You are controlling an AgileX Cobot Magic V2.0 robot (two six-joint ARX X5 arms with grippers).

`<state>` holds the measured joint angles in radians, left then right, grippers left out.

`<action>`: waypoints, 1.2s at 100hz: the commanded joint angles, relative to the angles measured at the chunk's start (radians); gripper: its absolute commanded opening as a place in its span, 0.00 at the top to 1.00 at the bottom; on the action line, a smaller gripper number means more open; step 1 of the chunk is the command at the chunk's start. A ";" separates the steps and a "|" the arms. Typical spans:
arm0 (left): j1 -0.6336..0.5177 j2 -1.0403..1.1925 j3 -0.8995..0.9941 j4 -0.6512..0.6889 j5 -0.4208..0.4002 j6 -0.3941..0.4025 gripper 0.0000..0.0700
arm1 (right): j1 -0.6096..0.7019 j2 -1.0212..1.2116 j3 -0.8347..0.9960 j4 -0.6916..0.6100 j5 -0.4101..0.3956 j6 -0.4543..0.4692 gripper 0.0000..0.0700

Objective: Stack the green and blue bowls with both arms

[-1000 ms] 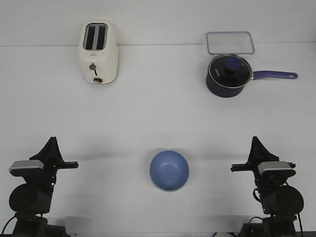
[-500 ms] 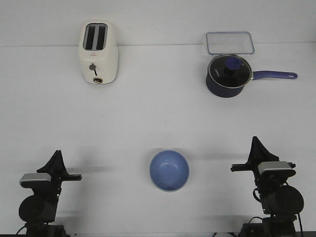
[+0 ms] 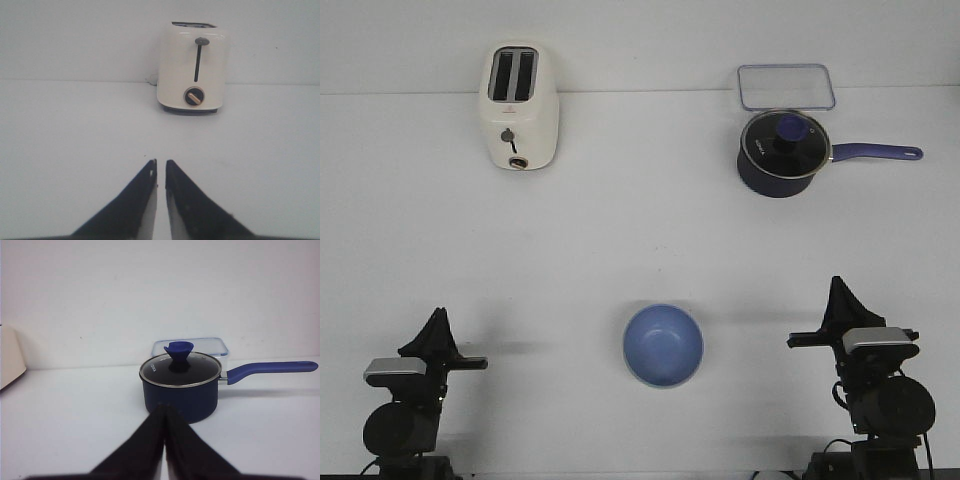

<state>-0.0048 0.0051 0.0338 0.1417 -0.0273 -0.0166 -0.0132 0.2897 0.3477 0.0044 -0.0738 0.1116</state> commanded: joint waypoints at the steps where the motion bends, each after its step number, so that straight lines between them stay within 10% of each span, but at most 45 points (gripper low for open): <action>1: 0.000 -0.002 -0.020 0.010 0.002 0.001 0.98 | 0.001 -0.001 0.002 0.013 0.003 -0.005 1.00; 60: 0.000 -0.002 -0.020 0.010 0.002 0.001 0.98 | 0.001 -0.002 0.001 0.010 0.003 -0.011 1.00; 99: 0.000 -0.002 -0.020 0.010 0.002 0.001 0.98 | 0.040 -0.203 -0.171 0.017 0.021 -0.355 1.00; 120: 0.000 -0.002 -0.020 0.010 0.002 0.001 0.98 | 0.049 -0.288 -0.288 0.017 0.071 -0.397 1.00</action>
<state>-0.0048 0.0051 0.0338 0.1425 -0.0273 -0.0166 0.0341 0.0017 0.0853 0.0177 -0.0071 -0.2531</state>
